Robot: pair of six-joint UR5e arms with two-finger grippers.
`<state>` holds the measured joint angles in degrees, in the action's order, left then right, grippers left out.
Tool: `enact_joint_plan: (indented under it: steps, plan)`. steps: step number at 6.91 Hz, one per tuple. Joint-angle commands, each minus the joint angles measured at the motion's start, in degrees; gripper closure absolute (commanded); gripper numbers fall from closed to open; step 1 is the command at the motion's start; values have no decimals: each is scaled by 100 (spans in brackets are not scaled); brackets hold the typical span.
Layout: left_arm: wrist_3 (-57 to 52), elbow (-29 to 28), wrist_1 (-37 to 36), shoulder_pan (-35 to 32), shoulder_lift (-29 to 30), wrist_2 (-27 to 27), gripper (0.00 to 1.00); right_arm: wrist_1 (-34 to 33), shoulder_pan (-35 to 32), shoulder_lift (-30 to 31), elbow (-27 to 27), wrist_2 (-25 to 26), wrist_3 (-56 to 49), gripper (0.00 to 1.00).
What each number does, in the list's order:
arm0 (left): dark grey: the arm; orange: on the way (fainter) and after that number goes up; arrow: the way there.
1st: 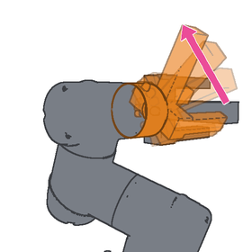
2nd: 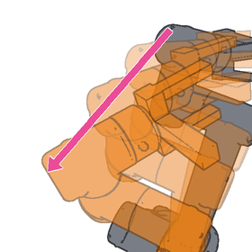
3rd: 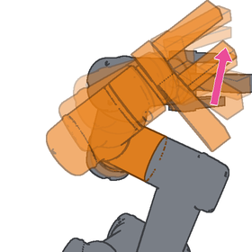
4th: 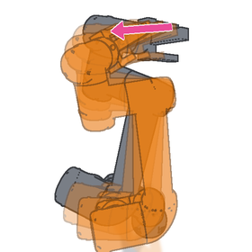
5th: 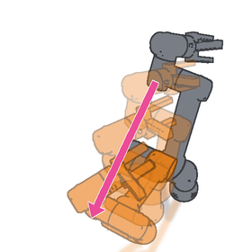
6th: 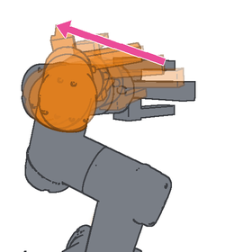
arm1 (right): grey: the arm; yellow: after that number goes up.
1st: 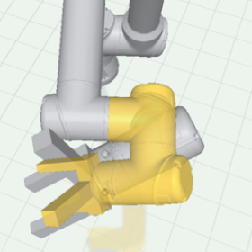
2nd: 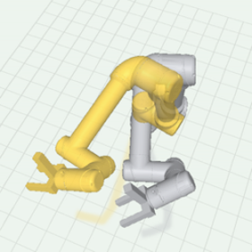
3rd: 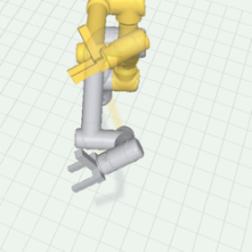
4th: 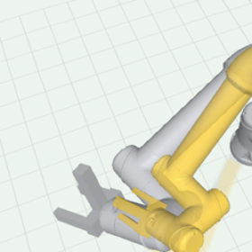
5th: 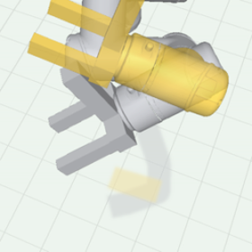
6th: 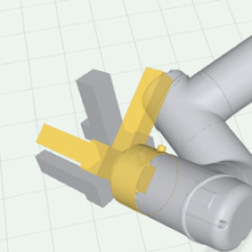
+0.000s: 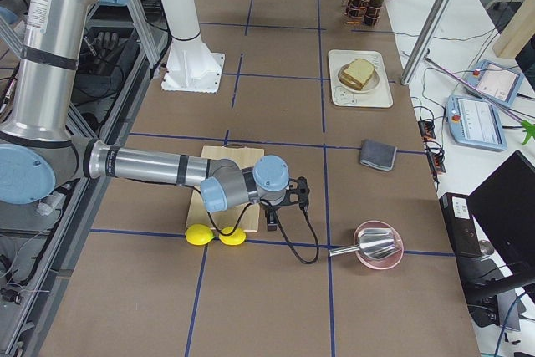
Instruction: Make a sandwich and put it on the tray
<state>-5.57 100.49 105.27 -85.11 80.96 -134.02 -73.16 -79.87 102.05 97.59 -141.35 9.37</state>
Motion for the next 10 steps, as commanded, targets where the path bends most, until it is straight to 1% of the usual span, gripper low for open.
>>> enact_joint_plan:
  steps: [1, 2, 3, 4, 5, 6, 7, 8, 10]
  plan:
    - [-84, -56, -340, -67, 69, -28, 32, -2280, -701, -413, 583, 378, -1798, 0]
    - [-76, 39, -367, -85, -9, -324, 24, -2839, -1097, -371, 899, 546, -2372, 0]
    - [-67, 58, -384, -172, -1, -379, 24, -2870, -1083, -196, 1120, 860, -2378, 0]
    - [-67, 75, -567, -182, 77, -371, 23, -2871, -1092, -116, 1140, 968, -2387, 0]
    - [-76, 102, -595, -190, -9, -379, 0, -2871, -1083, -81, 1149, 995, -2369, 0]
    - [-76, 198, -604, -217, -80, -380, 0, -2862, -1074, -45, 1140, 978, -2317, 0]
    - [-76, 486, -839, -217, -124, -380, 0, -2845, -1074, -36, 1122, 969, -2299, 0]
    - [-145, 985, -1607, -226, -63, -327, 0, -2827, -1074, -45, 1053, 952, -2281, 0]
    - [-1021, 894, -1712, -252, -168, -274, 0, -2818, -1074, -28, 1044, 899, -2281, 0]
